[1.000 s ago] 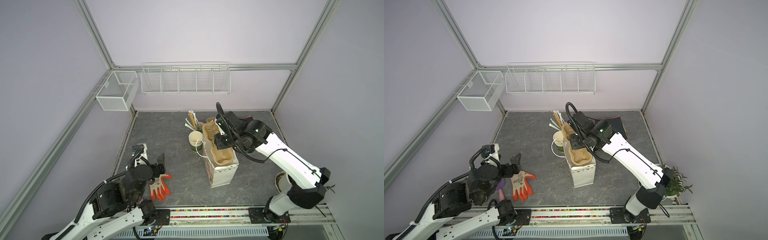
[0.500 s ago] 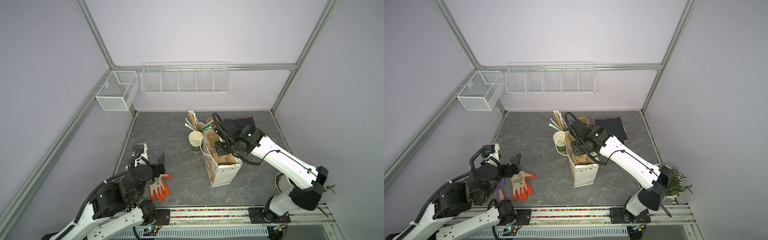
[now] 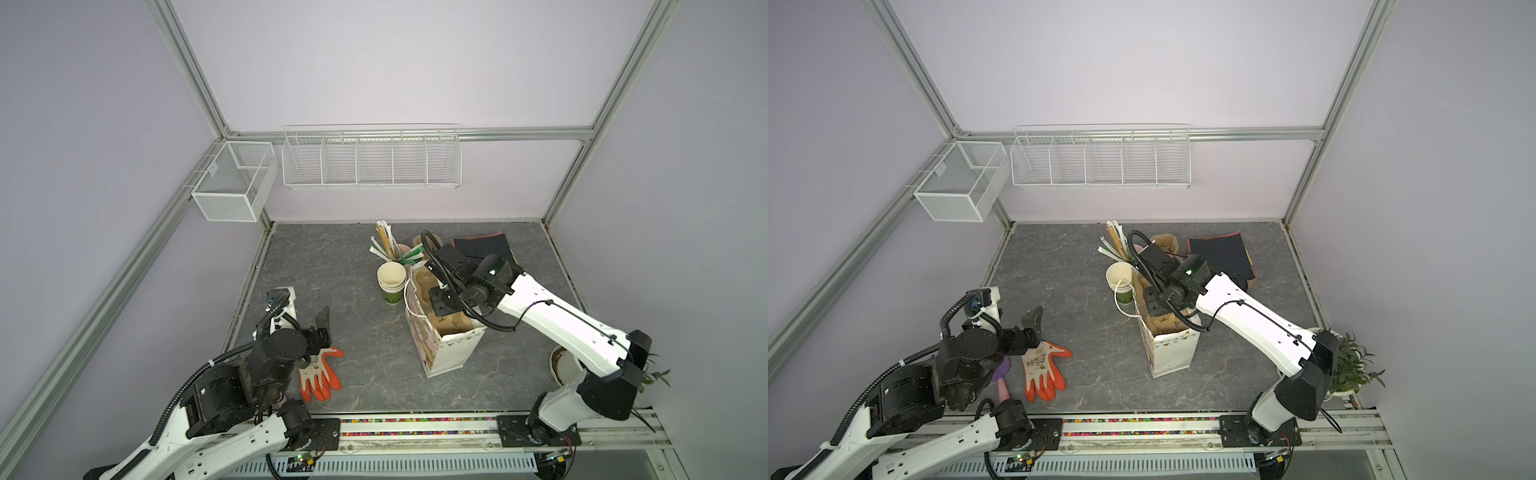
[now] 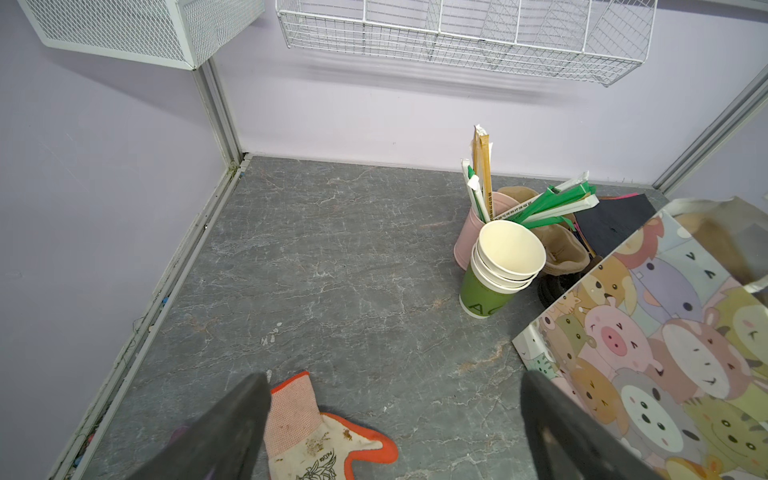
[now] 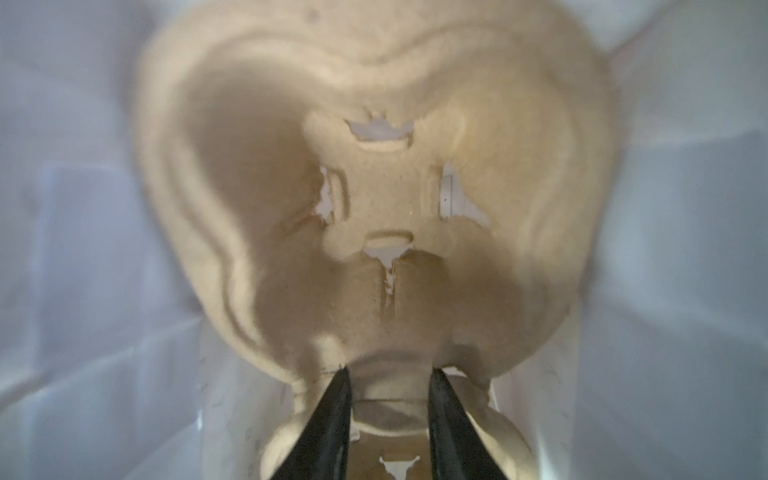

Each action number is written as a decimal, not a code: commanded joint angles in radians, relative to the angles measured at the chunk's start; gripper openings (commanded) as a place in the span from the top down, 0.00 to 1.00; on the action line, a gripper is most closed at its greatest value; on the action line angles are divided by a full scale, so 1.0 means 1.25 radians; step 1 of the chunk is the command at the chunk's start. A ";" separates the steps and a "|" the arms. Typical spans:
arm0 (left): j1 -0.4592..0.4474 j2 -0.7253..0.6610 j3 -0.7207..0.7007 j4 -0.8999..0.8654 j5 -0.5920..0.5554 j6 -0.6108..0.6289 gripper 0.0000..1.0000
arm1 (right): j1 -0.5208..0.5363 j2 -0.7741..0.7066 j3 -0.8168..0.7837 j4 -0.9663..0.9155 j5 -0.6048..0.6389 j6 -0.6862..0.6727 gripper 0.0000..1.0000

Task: Pack a coffee takeout order
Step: Place the cup tray in the takeout bag.

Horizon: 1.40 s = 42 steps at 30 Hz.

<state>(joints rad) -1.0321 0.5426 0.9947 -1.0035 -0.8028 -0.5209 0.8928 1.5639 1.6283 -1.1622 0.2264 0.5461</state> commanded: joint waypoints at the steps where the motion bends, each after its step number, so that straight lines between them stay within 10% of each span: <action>1: 0.006 0.002 -0.007 -0.019 0.004 0.008 0.06 | 0.011 0.013 -0.009 -0.018 -0.014 0.004 0.69; 42: 0.010 0.005 -0.008 -0.018 0.012 0.011 0.06 | 0.015 0.132 -0.198 0.099 -0.066 -0.025 0.65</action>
<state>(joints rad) -1.0271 0.5430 0.9947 -1.0035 -0.7849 -0.5179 0.9054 1.7054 1.4029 -1.0538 0.1577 0.5220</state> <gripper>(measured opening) 0.942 0.352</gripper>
